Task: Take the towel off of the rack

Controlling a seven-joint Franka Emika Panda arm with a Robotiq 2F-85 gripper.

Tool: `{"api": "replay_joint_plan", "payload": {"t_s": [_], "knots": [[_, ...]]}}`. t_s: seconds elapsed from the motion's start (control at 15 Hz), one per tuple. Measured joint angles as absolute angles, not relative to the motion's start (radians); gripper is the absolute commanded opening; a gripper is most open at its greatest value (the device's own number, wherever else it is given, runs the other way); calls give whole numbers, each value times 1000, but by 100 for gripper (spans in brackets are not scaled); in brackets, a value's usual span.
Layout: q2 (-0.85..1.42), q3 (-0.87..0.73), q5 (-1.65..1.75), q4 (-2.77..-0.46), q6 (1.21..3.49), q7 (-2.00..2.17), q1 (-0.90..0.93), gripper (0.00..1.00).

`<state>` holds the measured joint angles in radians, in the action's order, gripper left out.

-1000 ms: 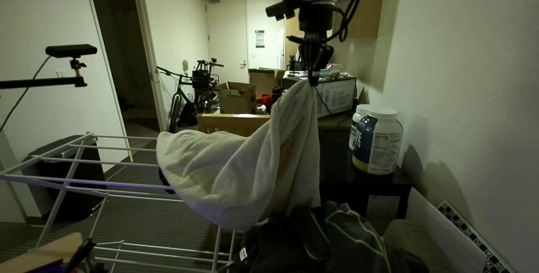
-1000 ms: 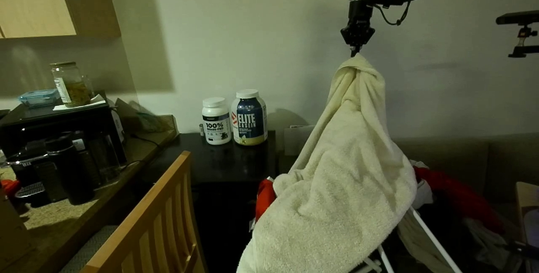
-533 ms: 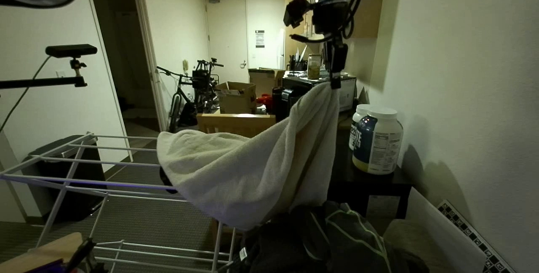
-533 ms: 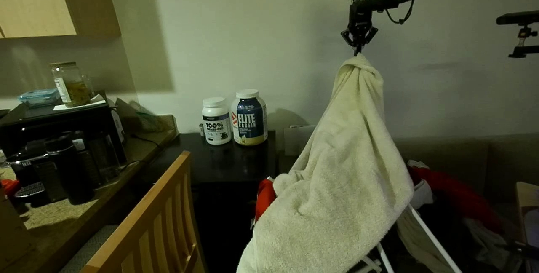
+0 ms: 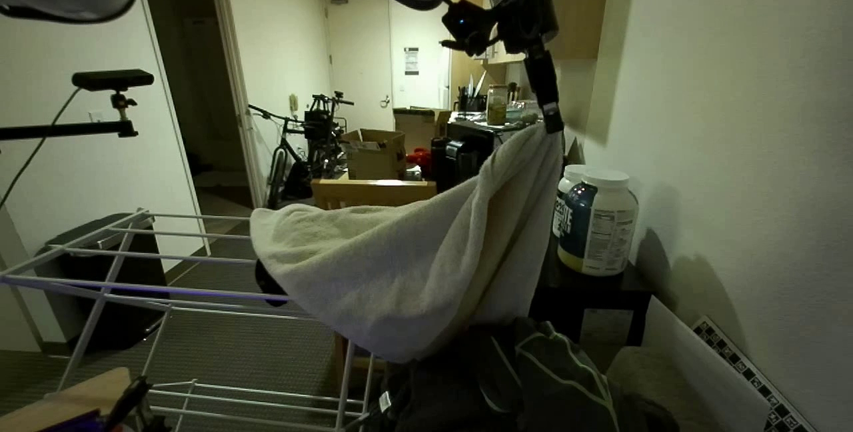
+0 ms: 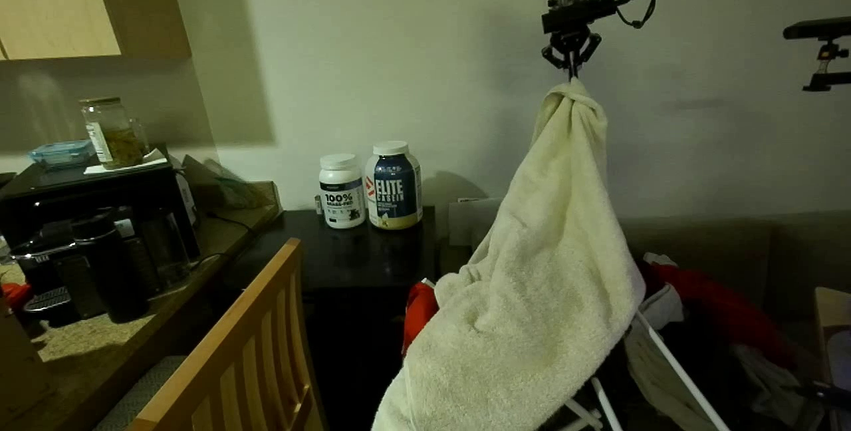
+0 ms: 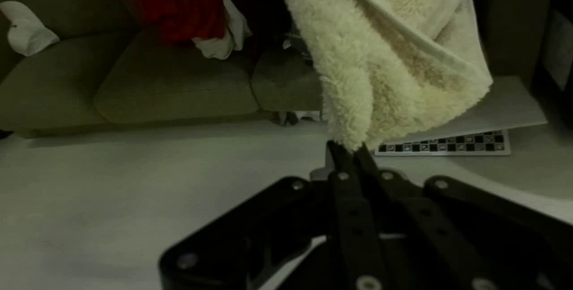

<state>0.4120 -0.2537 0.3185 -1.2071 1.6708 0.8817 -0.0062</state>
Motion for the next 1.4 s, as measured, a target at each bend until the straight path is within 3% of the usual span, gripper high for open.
{"api": "replay_joint_plan", "payload": {"t_s": [0.73, 1.4], "knots": [[545, -338, 439, -1040, 1432, 1085, 15, 1], [585, -342, 426, -978, 1406, 1042, -20, 1]]}}
